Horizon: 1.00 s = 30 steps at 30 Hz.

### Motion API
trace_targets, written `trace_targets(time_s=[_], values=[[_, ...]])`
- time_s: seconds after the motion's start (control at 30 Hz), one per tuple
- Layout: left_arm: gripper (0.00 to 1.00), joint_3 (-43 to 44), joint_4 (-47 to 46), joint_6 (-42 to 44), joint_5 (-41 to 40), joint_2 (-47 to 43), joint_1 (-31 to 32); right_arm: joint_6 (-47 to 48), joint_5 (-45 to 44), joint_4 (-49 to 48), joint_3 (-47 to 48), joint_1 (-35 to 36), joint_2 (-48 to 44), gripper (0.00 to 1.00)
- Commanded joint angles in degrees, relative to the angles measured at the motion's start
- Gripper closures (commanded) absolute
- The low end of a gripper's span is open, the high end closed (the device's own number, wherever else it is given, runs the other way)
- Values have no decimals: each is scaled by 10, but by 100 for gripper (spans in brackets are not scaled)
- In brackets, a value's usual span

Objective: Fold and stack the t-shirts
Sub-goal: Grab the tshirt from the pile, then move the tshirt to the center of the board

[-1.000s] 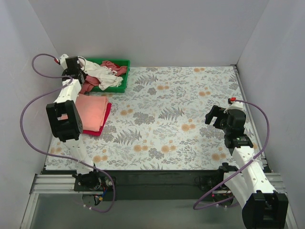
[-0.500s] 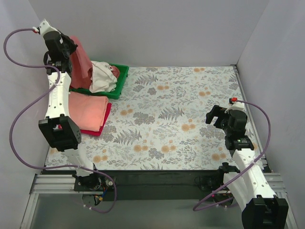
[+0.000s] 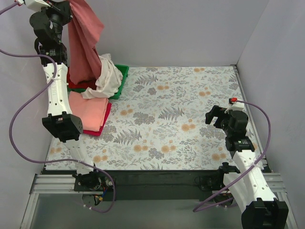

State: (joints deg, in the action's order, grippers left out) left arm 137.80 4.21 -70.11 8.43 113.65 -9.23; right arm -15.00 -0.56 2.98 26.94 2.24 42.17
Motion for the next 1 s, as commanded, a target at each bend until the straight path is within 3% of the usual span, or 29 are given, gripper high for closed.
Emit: trace_targets(time_s=[0.0,0.1,0.27,0.37,0.47,0.7,0.8,0.97], values=[[100,20,-57,-22,-8,9,0,5,15,-16,23,-3,-17,2],[100,-5,-67,-49,64,-13,9,8,9,-17,22,-3,-24,2],[100,-72,-115,4,48,-96,84,6,-14,-17,25,-3,-20,2],[100,-69,-153,6,78,-135,139,4,-10,-18,24,-4,-21,2],[100,-45,-195,-48,128,-159,168,3,1,-18,20,-3,-21,2],[100,-42,-314,-153,271,-161,249,2,21,-20,16,-3,-32,2],[100,-77,-326,-157,287,-150,304,-1,9,-23,15,-3,-45,2],[100,-97,-335,-194,312,-87,343,-2,-15,-24,14,-4,-50,2]])
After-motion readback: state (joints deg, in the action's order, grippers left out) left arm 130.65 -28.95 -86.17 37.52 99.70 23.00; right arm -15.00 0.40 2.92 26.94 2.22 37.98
